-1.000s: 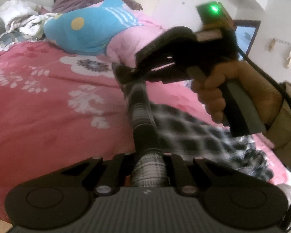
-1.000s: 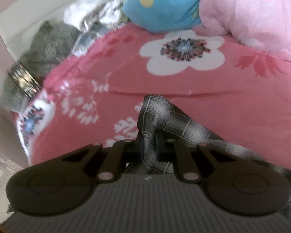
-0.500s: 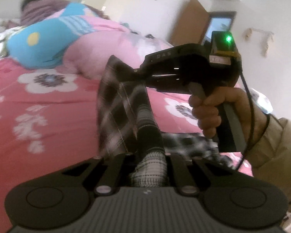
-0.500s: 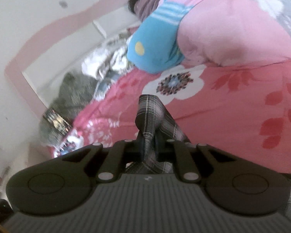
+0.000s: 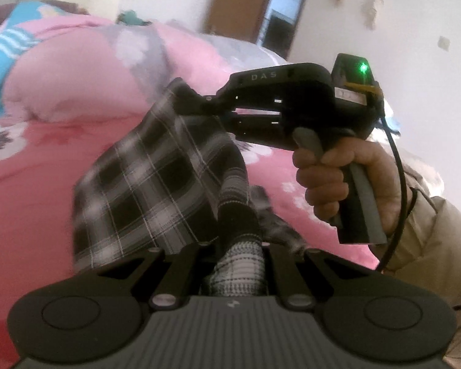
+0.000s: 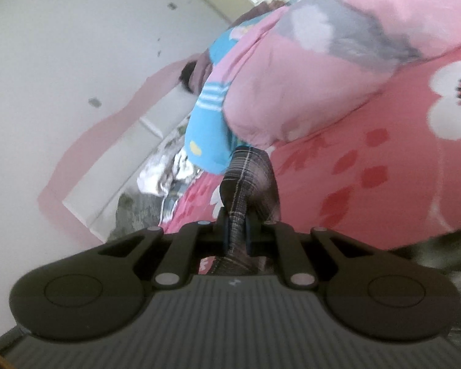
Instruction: Fold clothes
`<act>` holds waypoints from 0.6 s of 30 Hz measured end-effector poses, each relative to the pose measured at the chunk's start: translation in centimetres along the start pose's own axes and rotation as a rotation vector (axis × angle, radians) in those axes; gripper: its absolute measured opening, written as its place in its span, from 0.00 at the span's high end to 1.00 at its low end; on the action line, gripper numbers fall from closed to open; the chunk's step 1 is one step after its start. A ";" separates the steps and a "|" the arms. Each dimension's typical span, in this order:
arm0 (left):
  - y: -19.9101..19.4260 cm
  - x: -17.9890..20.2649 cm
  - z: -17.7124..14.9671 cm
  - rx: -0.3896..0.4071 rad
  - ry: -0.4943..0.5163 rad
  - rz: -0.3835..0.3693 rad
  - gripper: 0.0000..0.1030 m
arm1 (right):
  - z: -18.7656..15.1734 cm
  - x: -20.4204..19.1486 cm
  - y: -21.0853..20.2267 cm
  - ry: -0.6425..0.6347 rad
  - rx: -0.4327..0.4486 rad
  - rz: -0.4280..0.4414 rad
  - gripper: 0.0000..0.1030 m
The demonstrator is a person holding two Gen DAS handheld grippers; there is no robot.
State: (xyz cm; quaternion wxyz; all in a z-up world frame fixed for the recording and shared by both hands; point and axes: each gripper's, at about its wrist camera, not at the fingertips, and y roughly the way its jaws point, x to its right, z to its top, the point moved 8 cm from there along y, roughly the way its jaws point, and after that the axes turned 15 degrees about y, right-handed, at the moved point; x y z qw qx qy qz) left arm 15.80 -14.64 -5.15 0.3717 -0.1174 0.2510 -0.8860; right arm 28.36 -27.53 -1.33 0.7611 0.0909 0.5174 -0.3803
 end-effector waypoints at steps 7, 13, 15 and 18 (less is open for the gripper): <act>3.6 3.8 0.7 -0.047 0.058 -0.061 0.93 | 1.7 4.8 -4.7 0.089 0.066 0.018 0.92; 6.3 6.6 0.9 -0.086 0.097 -0.104 0.93 | 2.2 8.1 -7.2 0.147 0.109 0.029 0.92; 6.9 7.3 1.0 -0.097 0.106 -0.115 0.93 | 2.4 9.2 -8.0 0.166 0.120 0.031 0.92; 8.1 7.9 1.0 -0.115 0.117 -0.131 0.93 | 2.7 10.6 -8.7 0.193 0.131 0.034 0.92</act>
